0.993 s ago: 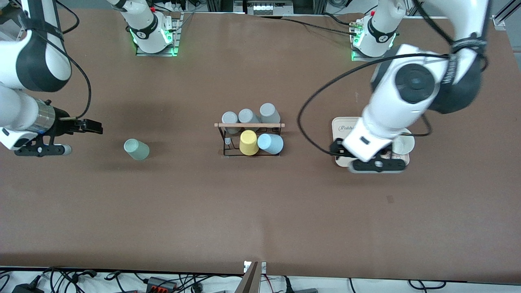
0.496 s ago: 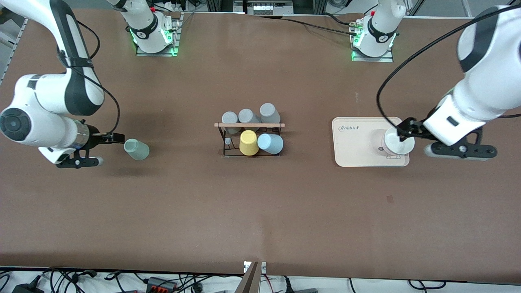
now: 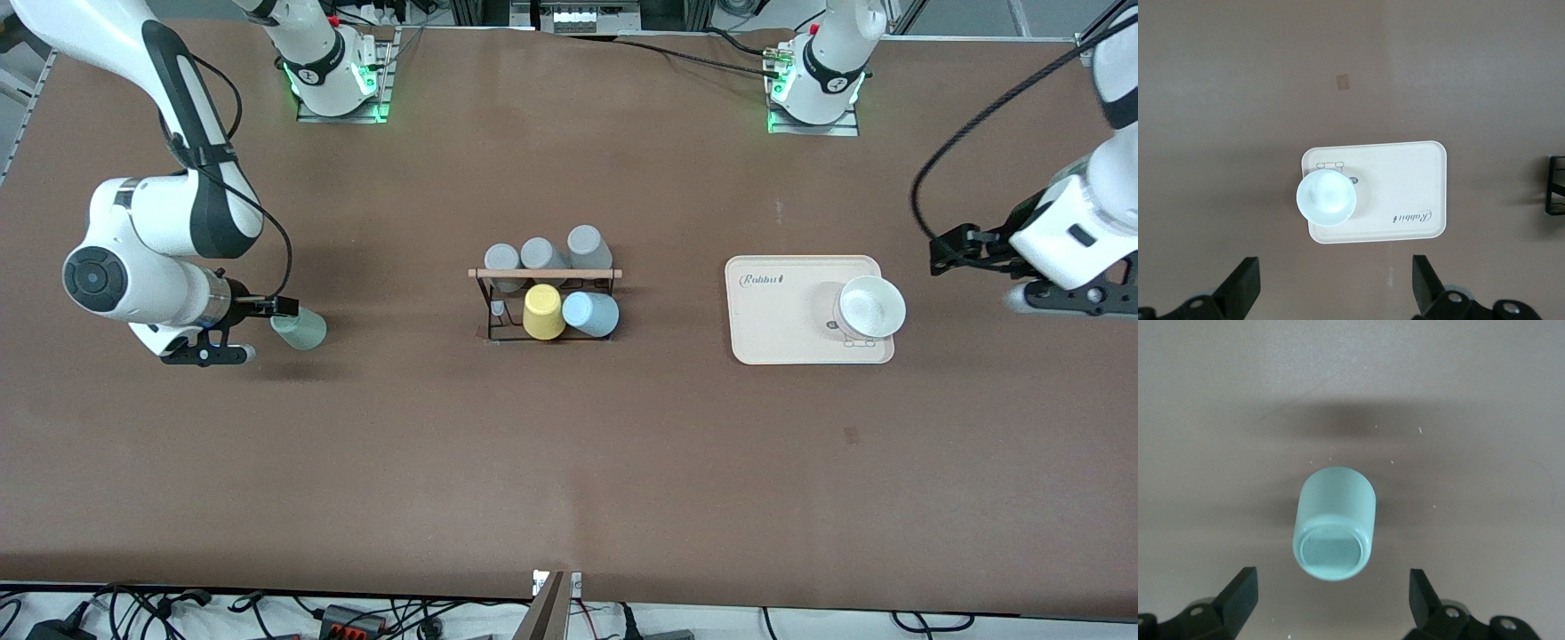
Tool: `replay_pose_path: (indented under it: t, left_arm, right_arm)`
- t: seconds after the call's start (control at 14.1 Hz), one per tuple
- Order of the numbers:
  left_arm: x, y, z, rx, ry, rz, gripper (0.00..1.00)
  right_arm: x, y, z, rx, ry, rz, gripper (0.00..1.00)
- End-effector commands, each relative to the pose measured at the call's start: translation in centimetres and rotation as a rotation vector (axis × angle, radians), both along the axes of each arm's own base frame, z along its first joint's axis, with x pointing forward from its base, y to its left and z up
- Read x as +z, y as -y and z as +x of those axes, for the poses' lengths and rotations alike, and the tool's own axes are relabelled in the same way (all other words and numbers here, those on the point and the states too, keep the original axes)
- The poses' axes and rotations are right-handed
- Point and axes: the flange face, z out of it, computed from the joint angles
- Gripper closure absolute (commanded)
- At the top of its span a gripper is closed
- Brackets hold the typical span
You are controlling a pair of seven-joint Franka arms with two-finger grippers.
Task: Hang scattered cups on rack with three cups
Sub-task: 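Close the right gripper on the pale green cup and lift it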
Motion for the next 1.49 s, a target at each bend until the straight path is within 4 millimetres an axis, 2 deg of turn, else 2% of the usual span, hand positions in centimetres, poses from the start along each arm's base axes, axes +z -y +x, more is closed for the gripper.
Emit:
replay_pose_path:
  t: [0.0,0.14,0.43,1.28,1.42]
  left_arm:
    - [1.3,-1.2,-2.9,-0.072,0.038,-0.022,0.0]
    - [0.9,-1.5,-4.0,-0.103,0.036,-0.024,0.0]
    - [0.9,-1.4,-2.9,-0.104,0.041,-0.022,0.0]
    - [0.9,-1.5,-2.9,-0.101,0.042,-0.024,0.0]
    - [0.9,-1.5,-2.8,-0.112,0.045,-0.023,0.0]
  right_arm:
    - [-2.1,-1.1,0.3,-0.032,0.018,-0.018,0.0]
    - [-2.8,-1.5,0.4,-0.03,0.027,-0.018,0.0]
    - [-3.4,-0.9,-0.2,-0.039,-0.005,-0.023,0.0]
    - [-5.4,-0.4,-0.5,-0.07,-0.035,-0.028,0.0]
    - [-5.8,-0.4,-0.6,-0.07,-0.043,-0.028,0.27]
